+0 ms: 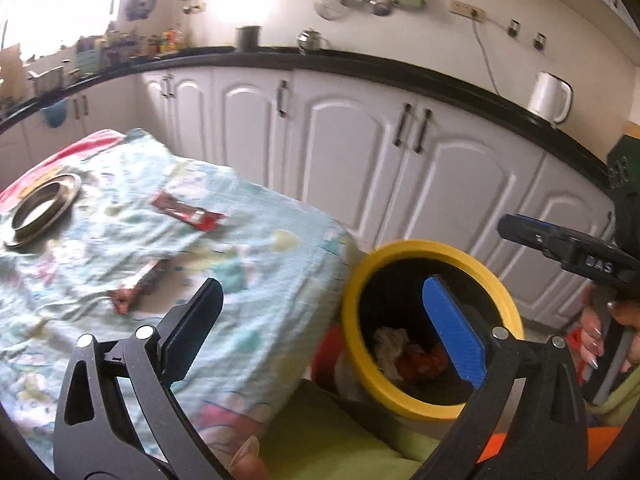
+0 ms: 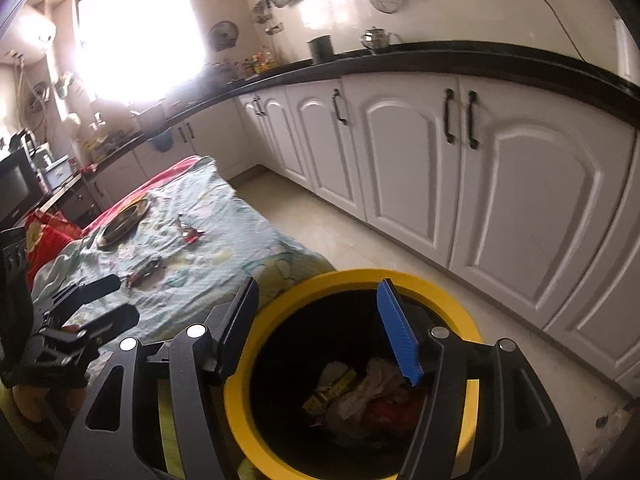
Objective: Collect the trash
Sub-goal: 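Move both open tools back over the bed toward the candy bars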
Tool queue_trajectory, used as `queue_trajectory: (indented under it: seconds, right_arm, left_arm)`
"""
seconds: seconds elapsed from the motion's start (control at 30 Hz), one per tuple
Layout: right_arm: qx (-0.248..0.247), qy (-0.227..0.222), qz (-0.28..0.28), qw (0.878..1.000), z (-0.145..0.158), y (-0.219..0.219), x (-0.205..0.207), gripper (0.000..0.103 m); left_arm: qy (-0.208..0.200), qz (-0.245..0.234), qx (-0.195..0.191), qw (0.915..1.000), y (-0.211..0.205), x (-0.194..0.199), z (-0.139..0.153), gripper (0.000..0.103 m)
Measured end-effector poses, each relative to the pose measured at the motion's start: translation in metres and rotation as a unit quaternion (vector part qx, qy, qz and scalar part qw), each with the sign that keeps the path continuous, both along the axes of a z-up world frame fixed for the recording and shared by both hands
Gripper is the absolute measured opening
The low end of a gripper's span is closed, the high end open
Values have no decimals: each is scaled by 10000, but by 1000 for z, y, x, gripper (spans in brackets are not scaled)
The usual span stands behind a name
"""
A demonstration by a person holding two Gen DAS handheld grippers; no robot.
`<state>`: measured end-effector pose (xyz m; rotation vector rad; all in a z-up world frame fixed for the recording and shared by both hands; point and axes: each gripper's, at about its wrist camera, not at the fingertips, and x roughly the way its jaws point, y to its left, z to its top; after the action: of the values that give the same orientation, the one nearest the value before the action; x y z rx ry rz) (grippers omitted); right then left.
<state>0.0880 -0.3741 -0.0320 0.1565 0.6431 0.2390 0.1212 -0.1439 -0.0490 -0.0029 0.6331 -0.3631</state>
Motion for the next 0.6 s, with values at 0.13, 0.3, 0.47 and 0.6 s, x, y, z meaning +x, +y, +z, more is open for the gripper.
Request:
queue_trajectory:
  seconds: [0.13,0.3,0.47,0.6]
  right_arm:
    - [-83,-73,266,9996,9,23,5,59]
    - [-111,-90,651,9978,16,53,15,59]
    - [-140,-70,1007,9948,20,81,31,59]
    - [-277,-69,1313,9909,20,106,48,59]
  left_arm:
    - [-107,356,-11,9993,26,3,5,92]
    - [-187,736,25,9971,54,7,6,92]
    - [-134,1022,42,9947,77,13,3,92]
    - [-4,1208,1,9927,97,21,-4,92]
